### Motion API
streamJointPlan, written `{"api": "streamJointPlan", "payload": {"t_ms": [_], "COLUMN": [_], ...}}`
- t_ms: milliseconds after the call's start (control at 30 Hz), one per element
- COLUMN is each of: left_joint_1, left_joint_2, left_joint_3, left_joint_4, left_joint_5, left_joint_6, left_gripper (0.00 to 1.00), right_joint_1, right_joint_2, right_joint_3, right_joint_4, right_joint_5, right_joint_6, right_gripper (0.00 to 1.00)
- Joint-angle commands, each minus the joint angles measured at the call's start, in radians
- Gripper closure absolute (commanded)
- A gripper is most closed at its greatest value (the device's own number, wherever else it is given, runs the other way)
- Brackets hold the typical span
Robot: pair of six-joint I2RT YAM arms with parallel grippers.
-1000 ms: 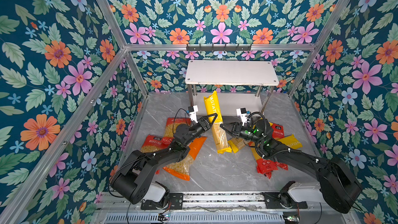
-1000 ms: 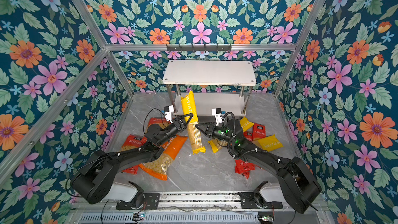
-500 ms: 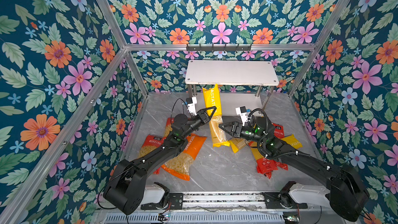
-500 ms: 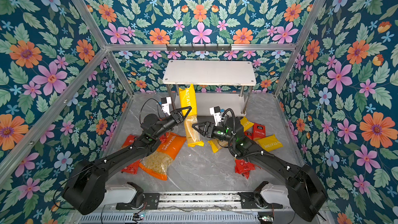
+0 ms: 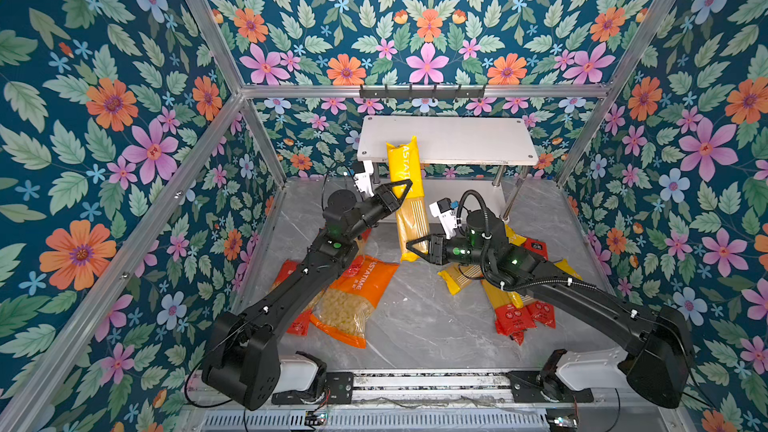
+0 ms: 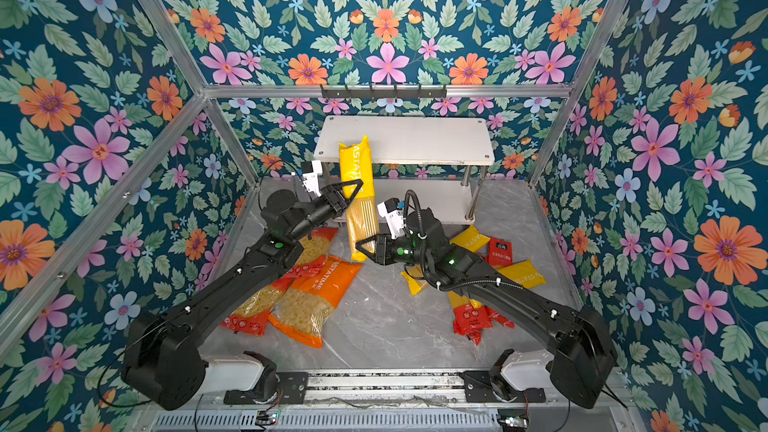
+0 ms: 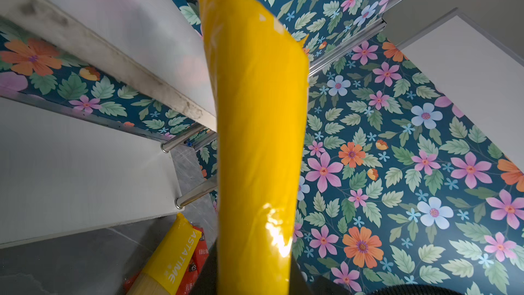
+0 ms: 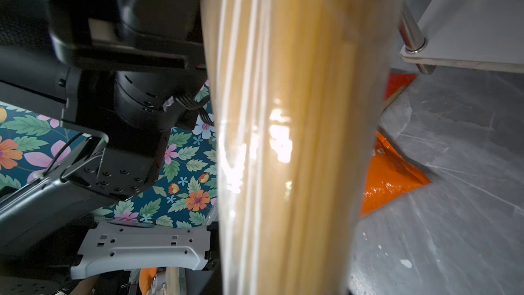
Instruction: Place and organize the pasta boxes and bags onto the shelf
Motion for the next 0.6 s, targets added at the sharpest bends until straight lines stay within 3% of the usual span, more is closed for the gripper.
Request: {"api": "streamJointPlan", "payload": {"t_ms": [0,133,267,433,567], "left_joint_1": [0.039,0.111,0.226,0.308,0.331], "left_joint_2": [0.005,0.032,0.007,-0.047,-0.092], "left_joint_3": [0.067,0.195,0.279,0.242,0.184], "left_joint_4": [0.008,-0.127,-0.276,-0.294,-0.295], "left_joint_5": [0.014,0.04,0.032,0.013,-0.008], "left_joint_6": [-0.016,0.011,0.062,0.046,0.035], "left_gripper": [0.6,0.35,0.23,0.2,0.19], "right_joint_1": [-0.003,-0.067,-0.14,-0.168,-0.16], "right_joint_2": [0.041,0.133,0.257,0.467,0.587], "right_joint_3": [0.092,0.264,0.466,0.731,0.855], "right_joint_4": [-0.021,-0.004,0.021,0.039,0.091], "right_joint_5": [0.014,-0.077,-0.184,-0.273,-0.279], "right_joint_6": [-0.046,0.066,0.248,0.434,0.587], "right_gripper": [0.79,0.86,0.91,0.92,0.93]}}
